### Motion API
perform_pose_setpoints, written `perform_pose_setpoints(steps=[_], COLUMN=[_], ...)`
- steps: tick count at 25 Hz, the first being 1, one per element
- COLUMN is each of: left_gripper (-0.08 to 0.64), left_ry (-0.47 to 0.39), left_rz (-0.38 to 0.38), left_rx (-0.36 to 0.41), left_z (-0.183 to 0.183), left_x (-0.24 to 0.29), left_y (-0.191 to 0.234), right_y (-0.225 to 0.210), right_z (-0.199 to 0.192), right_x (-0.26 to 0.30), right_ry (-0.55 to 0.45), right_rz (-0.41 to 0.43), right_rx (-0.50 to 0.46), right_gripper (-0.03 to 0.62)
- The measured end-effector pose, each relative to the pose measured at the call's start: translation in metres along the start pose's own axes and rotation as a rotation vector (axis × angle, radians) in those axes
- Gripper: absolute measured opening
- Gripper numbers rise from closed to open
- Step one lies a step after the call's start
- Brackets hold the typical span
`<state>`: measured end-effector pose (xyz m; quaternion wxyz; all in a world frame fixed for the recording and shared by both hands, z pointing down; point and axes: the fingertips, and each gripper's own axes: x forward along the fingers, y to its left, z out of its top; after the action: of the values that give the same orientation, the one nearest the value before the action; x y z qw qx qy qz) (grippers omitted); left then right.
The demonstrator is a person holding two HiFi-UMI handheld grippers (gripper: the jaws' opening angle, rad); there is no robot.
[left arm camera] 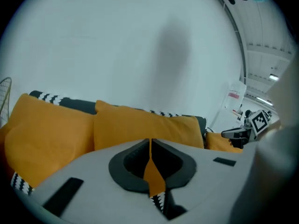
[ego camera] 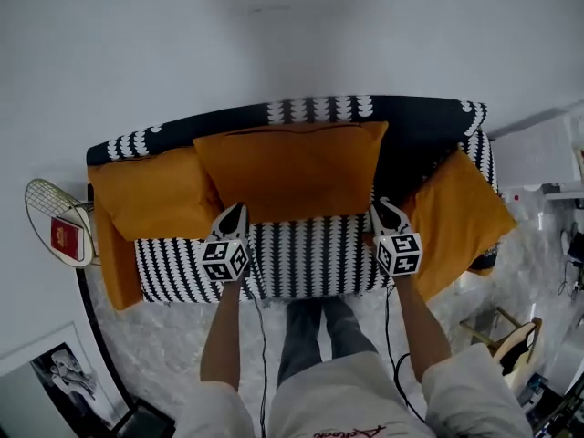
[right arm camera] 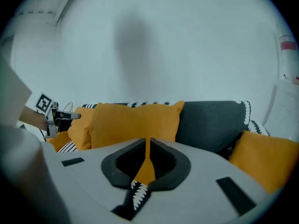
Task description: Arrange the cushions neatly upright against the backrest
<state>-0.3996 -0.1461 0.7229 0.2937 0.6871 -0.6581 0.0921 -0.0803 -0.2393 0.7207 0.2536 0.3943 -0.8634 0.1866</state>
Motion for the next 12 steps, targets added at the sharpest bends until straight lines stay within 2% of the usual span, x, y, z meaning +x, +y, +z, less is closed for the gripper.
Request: perform_pose_setpoints(steps=[1,2,6,12], left_gripper=[0.04,0.031,0.029,0.029], left_ry=[-0.014,-0.027,-0.074,-0.109], left_rz=[-0.017,-0.036,-0.103,-0.235], left_rx=[0.02,0.043,0.119,0.172], left_z=[0.008,0.016,0.046,0.081], left_x=[-0.003,-0.007,-0.032,-0.059], left_y=[-0.009,-0.02,-0.064,-0.142], right_y=[0.0,0.001,0.01,0.025], right_z=[0.009,0.019,0.058,0.078], right_x=[-0.007,-0.015,-0.059,-0.123], right_ry=[-0.019,-0.042,-0.162,-0.2], right_rz=[-0.018,-0.037,-0.076,-0.107], right_rx=[-0.019,-0.036,-0.022,-0.034], right_gripper=[0.039,0.028,0.026,0.026])
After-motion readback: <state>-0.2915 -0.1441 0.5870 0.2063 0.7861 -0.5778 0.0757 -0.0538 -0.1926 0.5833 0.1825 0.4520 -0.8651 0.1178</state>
